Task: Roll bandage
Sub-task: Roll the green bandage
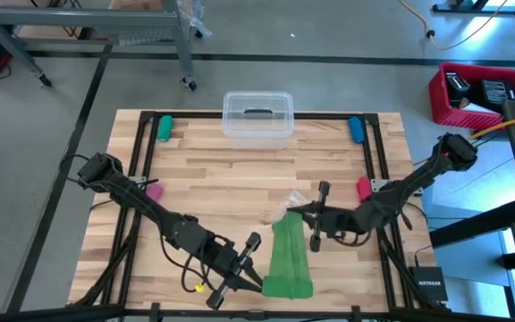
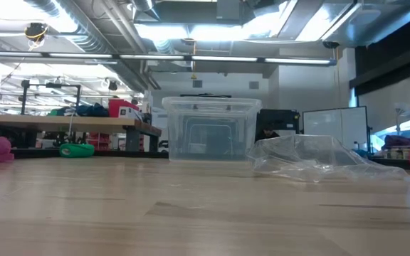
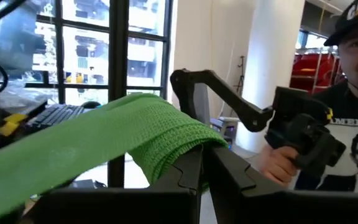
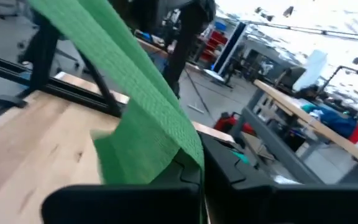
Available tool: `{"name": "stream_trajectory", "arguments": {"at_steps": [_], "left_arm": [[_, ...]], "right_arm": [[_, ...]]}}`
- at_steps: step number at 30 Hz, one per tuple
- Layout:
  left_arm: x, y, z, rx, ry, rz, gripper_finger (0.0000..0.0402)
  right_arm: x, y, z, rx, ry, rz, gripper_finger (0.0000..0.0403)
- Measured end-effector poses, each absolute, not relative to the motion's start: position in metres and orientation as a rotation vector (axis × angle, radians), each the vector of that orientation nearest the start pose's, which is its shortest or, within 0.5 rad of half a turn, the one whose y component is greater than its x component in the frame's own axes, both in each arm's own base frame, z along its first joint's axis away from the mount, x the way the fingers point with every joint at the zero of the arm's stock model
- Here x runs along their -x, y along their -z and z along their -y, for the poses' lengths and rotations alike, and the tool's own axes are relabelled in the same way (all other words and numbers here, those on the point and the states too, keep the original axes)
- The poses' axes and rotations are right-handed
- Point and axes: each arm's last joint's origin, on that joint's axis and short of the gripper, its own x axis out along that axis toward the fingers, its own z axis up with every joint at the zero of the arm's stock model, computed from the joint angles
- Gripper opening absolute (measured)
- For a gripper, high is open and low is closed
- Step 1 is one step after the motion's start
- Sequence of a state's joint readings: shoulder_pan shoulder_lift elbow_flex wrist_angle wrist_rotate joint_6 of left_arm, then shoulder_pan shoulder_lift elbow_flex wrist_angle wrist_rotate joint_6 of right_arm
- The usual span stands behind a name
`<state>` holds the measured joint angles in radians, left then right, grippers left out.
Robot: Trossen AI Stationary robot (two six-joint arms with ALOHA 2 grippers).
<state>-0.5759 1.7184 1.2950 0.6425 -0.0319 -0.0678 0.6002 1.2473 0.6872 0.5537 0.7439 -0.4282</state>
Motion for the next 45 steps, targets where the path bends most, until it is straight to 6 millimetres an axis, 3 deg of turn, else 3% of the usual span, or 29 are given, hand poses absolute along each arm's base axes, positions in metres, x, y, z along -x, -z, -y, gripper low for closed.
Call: {"name": "stream_trajectory", "arguments": {"at_steps": [6,10,15,21,26,36,45], "left_arm": [[-0.340,-0.340,0.213,0.123,0.532,0.195,0.0011],[-0.342,-0.339,0.210,0.102,0.424,0.196,0.0011],[-0.343,-0.339,0.208,0.080,0.326,0.198,0.0011],[-0.343,-0.337,0.207,0.085,0.265,0.170,0.0011],[-0.343,-0.336,0.207,0.092,0.257,0.164,0.0011],[-0.342,-0.339,0.209,0.098,0.332,0.187,0.0011],[-0.336,-0.342,0.218,0.074,0.384,0.222,0.0011]], "right_arm": [[-0.233,-0.269,-0.138,0.393,0.081,-0.029,0.0020],[-0.234,-0.264,-0.139,0.270,0.063,-0.055,0.0041],[-0.228,-0.263,-0.144,0.217,0.030,-0.077,0.0116],[-0.211,-0.280,-0.150,0.168,-0.010,-0.008,0.0225],[-0.201,-0.289,-0.153,0.144,-0.058,0.024,0.0281],[-0.207,-0.274,-0.148,0.233,0.031,-0.087,0.0289],[-0.206,-0.278,-0.150,0.203,-0.026,-0.047,0.0276]]}}
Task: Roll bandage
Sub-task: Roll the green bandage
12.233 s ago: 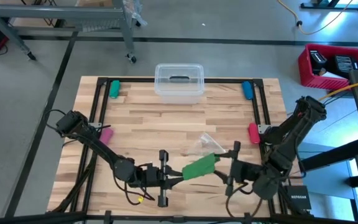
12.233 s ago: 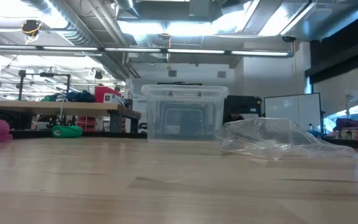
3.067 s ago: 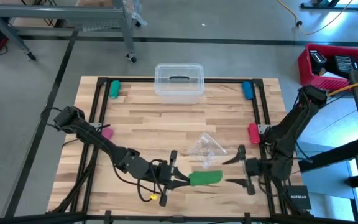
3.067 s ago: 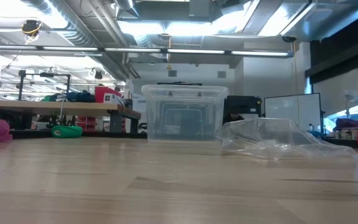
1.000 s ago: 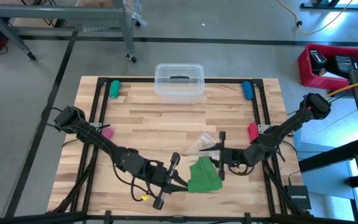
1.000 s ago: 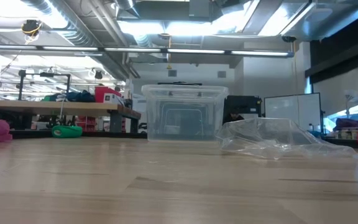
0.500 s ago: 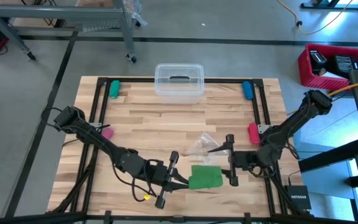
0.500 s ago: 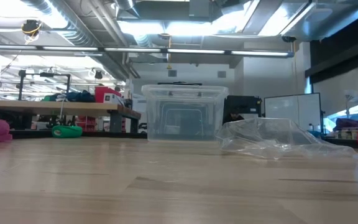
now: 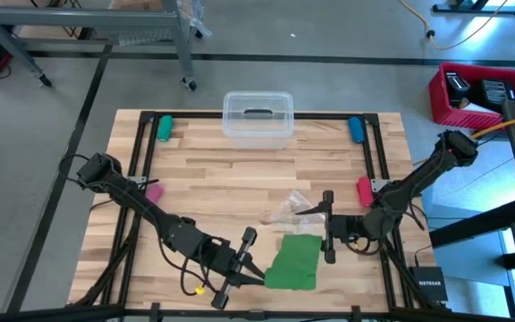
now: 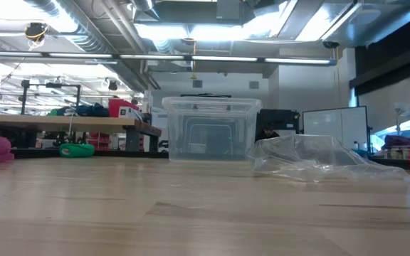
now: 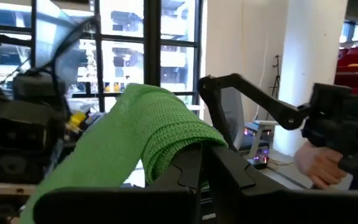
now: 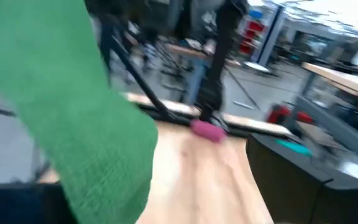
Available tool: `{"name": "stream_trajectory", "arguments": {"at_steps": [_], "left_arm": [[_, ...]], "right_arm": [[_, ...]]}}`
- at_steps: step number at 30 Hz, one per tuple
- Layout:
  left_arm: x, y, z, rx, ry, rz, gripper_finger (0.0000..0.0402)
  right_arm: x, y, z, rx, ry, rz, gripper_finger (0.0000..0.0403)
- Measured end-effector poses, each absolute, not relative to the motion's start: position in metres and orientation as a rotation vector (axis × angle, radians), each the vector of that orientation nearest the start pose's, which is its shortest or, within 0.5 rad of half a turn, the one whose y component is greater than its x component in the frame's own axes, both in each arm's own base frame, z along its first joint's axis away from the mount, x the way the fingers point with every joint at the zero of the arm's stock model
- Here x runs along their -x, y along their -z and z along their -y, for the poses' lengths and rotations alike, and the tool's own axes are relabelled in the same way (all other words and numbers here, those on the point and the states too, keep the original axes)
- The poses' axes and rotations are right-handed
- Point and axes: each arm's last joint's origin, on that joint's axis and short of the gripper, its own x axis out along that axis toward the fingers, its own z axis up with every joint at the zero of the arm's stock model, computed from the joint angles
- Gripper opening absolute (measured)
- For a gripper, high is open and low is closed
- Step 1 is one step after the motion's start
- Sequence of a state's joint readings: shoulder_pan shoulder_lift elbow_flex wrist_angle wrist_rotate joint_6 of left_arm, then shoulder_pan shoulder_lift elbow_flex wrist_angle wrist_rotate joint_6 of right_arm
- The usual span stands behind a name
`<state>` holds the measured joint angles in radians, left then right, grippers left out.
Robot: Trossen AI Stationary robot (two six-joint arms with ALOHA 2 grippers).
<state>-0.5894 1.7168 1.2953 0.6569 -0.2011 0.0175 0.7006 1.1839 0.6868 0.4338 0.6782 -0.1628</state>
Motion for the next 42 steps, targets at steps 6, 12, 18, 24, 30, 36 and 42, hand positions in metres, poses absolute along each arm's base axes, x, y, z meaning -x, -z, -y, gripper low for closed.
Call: {"name": "stream_trajectory", "arguments": {"at_steps": [6,12,18,24,30,36,42], "left_arm": [[-0.337,-0.340,0.216,0.064,0.315,0.207,0.0011],[-0.333,-0.344,0.215,0.038,0.230,0.212,0.0011],[-0.325,-0.356,0.213,-0.001,0.189,0.238,0.0011],[-0.328,-0.349,0.211,-0.019,0.165,0.174,0.0011],[-0.329,-0.348,0.208,-0.017,0.154,0.163,0.0011],[-0.329,-0.347,0.208,-0.023,0.154,0.156,0.0011],[-0.331,-0.346,0.206,-0.037,0.146,0.144,0.0011]], "right_arm": [[-0.195,-0.291,-0.159,0.191,-0.108,-0.022,0.0276],[-0.181,-0.297,-0.170,0.240,-0.120,-0.176,0.0276],[-0.170,-0.282,-0.169,0.163,-0.107,-0.381,0.0276],[-0.167,-0.305,-0.170,0.072,-0.106,-0.430,0.0276],[-0.168,-0.336,-0.171,0.057,-0.135,-0.369,0.0276],[-0.164,-0.358,-0.168,-0.033,-0.169,-0.415,0.0276],[-0.179,-0.361,-0.176,0.031,-0.104,-0.305,0.0276]]}}
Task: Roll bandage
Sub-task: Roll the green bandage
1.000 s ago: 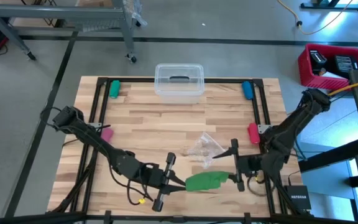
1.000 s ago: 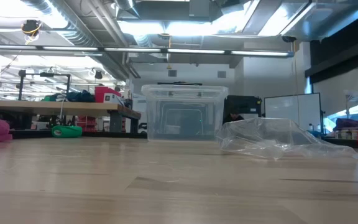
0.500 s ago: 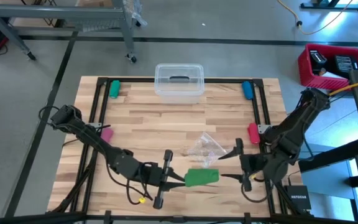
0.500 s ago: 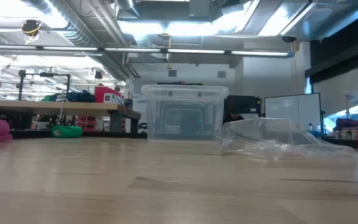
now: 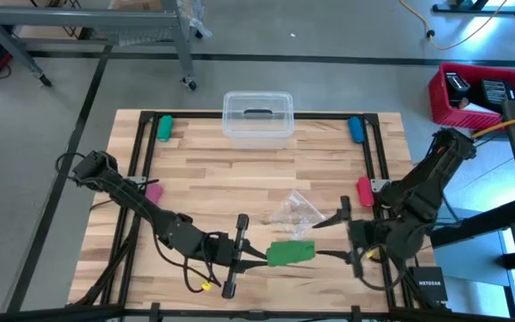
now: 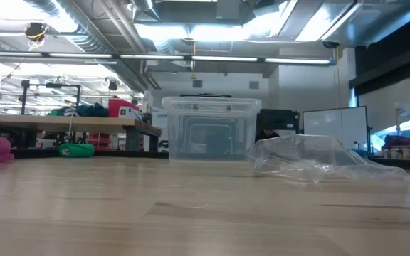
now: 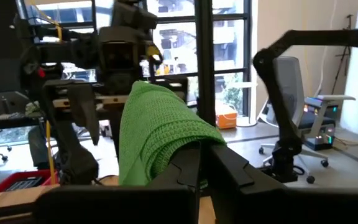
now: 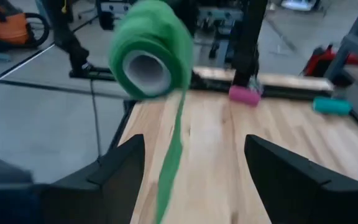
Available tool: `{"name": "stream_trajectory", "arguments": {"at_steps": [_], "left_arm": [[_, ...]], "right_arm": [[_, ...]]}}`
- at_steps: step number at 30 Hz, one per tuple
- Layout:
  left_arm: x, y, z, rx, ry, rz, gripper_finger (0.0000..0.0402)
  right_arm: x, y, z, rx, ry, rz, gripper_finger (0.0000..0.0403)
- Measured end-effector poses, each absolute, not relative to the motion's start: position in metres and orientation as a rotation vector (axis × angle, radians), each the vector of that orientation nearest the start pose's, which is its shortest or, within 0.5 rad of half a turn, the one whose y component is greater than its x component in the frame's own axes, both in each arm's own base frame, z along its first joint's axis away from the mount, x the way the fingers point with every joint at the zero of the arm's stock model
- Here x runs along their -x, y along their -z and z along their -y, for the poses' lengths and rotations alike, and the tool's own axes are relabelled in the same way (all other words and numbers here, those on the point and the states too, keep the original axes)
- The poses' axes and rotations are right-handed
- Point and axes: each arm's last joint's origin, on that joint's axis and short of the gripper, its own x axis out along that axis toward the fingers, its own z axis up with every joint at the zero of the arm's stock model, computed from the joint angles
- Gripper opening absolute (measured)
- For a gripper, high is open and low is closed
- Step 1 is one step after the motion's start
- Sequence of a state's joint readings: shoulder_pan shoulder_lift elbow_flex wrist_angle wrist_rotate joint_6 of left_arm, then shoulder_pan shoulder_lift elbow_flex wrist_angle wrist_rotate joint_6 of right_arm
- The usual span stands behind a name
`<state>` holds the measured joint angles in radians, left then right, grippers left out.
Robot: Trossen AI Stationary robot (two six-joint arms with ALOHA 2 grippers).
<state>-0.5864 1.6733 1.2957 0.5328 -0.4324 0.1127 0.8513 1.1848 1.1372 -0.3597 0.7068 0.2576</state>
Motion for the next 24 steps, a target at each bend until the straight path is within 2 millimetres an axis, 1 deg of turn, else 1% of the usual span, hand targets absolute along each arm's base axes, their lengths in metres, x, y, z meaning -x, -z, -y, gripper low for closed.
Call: {"name": "stream_trajectory", "arguments": {"at_steps": [3,7,11,14,16,18,21,24], "left_arm": [[-0.333,-0.346,0.203,-0.035,0.138,0.146,0.0011],[-0.333,-0.346,0.203,-0.035,0.137,0.145,0.0011],[-0.332,-0.347,0.204,-0.033,0.141,0.150,0.0011],[-0.330,-0.349,0.206,-0.019,0.147,0.173,0.0011],[-0.329,-0.350,0.208,-0.017,0.153,0.179,0.0011],[-0.327,-0.350,0.211,-0.019,0.162,0.184,0.0011],[-0.325,-0.351,0.215,-0.014,0.174,0.193,0.0011],[-0.322,-0.351,0.218,-0.012,0.186,0.194,0.0011]], "right_arm": [[-0.193,-0.358,-0.182,0.069,-0.110,-0.275,0.0276],[-0.214,-0.349,-0.184,0.102,-0.061,-0.268,0.0276],[-0.229,-0.344,-0.185,0.126,-0.062,-0.245,0.0275],[-0.235,-0.342,-0.189,0.184,-0.074,-0.220,0.0261],[-0.238,-0.342,-0.192,0.236,-0.082,-0.200,0.0236],[-0.239,-0.342,-0.194,0.281,-0.088,-0.179,0.0201],[-0.240,-0.344,-0.195,0.351,-0.097,-0.155,0.0128],[-0.241,-0.347,-0.196,0.431,-0.120,-0.118,0.0040]]}}
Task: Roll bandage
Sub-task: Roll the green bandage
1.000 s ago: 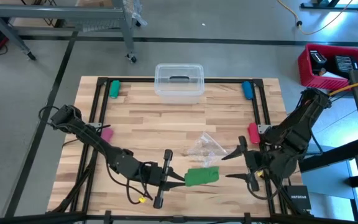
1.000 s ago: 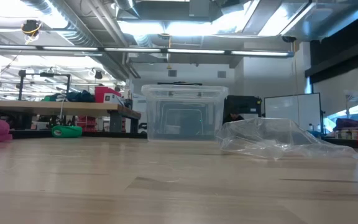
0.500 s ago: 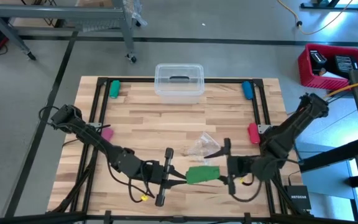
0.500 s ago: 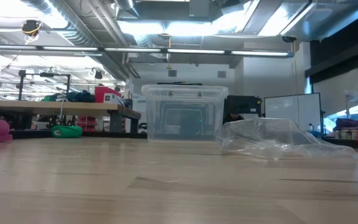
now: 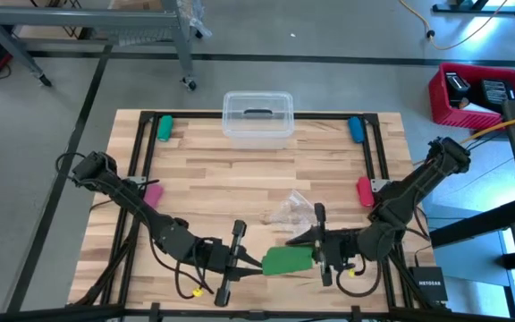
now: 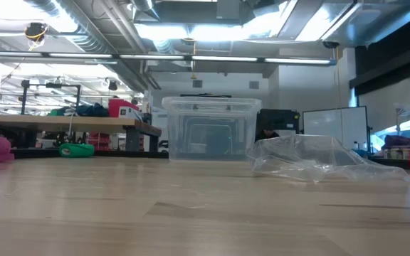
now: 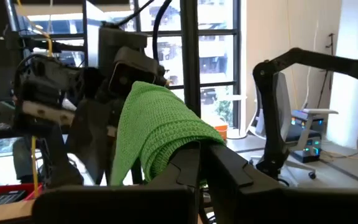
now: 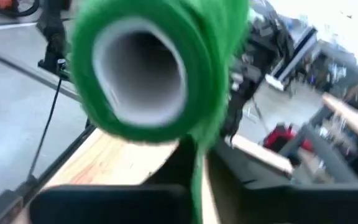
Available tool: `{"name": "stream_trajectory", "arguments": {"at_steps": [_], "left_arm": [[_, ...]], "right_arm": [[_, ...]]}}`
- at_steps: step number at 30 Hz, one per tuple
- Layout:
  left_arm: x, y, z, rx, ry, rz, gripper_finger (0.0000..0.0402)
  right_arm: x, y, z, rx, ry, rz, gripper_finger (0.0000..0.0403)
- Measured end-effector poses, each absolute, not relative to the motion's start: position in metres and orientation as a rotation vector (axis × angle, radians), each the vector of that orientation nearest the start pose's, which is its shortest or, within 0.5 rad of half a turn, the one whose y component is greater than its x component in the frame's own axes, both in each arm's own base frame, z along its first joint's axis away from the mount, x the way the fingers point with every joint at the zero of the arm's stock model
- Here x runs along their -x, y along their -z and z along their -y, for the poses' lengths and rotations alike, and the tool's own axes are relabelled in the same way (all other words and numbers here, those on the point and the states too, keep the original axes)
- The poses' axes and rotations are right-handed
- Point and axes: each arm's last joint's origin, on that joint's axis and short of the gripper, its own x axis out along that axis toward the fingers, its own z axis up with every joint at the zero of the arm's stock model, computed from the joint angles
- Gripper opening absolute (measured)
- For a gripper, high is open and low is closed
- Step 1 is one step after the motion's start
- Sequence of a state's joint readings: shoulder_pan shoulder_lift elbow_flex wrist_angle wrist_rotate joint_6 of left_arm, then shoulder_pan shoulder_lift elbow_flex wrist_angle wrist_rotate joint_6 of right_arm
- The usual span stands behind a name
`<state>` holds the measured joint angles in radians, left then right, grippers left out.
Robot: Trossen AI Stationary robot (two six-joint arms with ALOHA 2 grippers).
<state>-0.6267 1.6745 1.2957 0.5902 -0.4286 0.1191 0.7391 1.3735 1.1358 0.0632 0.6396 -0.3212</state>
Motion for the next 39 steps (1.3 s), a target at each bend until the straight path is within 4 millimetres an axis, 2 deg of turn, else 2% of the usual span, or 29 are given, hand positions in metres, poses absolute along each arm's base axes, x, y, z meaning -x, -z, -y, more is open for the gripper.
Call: {"name": "stream_trajectory", "arguments": {"at_steps": [2,11,18,29,34,39], "left_arm": [[-0.321,-0.351,0.220,-0.006,0.191,0.191,0.0011],[-0.322,-0.350,0.222,0.072,0.300,0.191,0.0011],[-0.321,-0.352,0.224,0.092,0.385,0.217,0.0011],[-0.321,-0.346,0.235,0.074,0.461,0.252,0.0003],[-0.322,-0.342,0.238,0.074,0.469,0.244,0.0002],[-0.321,-0.345,0.240,0.042,0.466,0.261,0.0001]], "right_arm": [[-0.241,-0.349,-0.197,0.501,-0.151,-0.092,0.0012],[-0.249,-0.360,-0.188,0.735,-0.076,-0.004,0.0009],[-0.260,-0.363,-0.174,0.759,-0.040,0.018,0.0005],[-0.274,-0.362,-0.148,0.771,0.098,-0.046,0.0002],[-0.274,-0.360,-0.146,0.783,0.127,-0.081,0.0001],[-0.274,-0.354,-0.140,0.760,0.244,-0.180,0.0001]]}}
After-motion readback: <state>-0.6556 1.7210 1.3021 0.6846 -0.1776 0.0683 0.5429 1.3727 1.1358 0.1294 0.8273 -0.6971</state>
